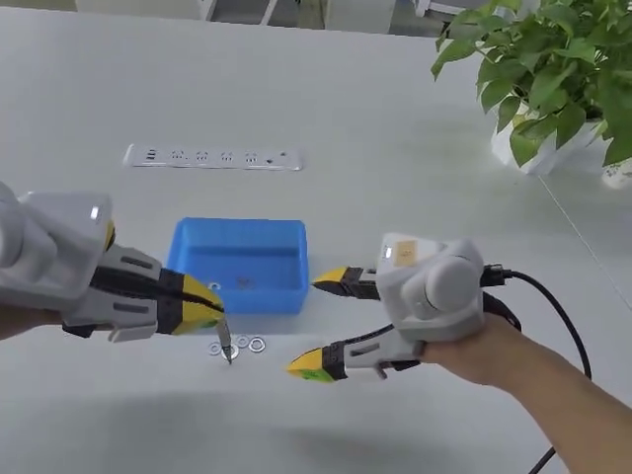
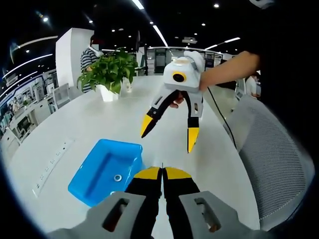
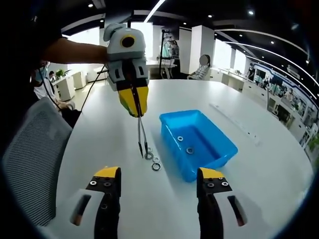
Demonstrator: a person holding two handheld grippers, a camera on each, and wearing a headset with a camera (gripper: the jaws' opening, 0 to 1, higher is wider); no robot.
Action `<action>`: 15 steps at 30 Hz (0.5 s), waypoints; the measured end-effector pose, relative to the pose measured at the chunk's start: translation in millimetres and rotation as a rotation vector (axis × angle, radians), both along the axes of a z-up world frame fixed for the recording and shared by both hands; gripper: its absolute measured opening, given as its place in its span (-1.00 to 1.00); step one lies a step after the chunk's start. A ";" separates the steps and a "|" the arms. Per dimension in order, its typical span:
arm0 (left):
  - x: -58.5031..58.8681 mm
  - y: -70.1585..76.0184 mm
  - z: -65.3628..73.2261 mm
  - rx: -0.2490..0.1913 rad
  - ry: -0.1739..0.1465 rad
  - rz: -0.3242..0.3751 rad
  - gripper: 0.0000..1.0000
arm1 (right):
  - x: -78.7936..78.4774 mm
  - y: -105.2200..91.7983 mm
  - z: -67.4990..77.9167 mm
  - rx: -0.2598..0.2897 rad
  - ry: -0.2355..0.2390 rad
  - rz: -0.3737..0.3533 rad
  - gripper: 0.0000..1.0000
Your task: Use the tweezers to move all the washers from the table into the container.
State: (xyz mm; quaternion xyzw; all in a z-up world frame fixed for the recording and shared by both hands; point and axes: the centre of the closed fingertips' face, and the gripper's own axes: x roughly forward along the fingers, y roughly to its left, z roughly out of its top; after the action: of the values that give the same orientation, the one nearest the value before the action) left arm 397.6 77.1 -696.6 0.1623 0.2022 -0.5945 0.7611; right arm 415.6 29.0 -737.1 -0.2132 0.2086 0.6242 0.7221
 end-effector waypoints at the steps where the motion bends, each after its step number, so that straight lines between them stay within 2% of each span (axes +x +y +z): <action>1: -0.2 0.1 0.0 -0.001 0.002 -0.001 -0.90 | -1.4 4.1 0.0 0.003 -0.003 0.020 0.20; 9: -1.9 0.9 0.2 -0.007 0.015 -0.006 -0.90 | -4.3 27.5 -0.9 0.014 -0.011 0.098 -0.03; 15: -2.6 0.7 0.0 -0.005 0.019 -0.018 -0.90 | -7.9 41.0 -6.1 0.003 -0.007 0.156 -0.19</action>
State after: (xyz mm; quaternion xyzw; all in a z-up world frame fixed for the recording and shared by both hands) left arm 395.0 77.8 -696.7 0.1565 0.2064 -0.6032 0.7544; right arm 407.6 69.9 -743.2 -0.2302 0.1878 0.6779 0.6724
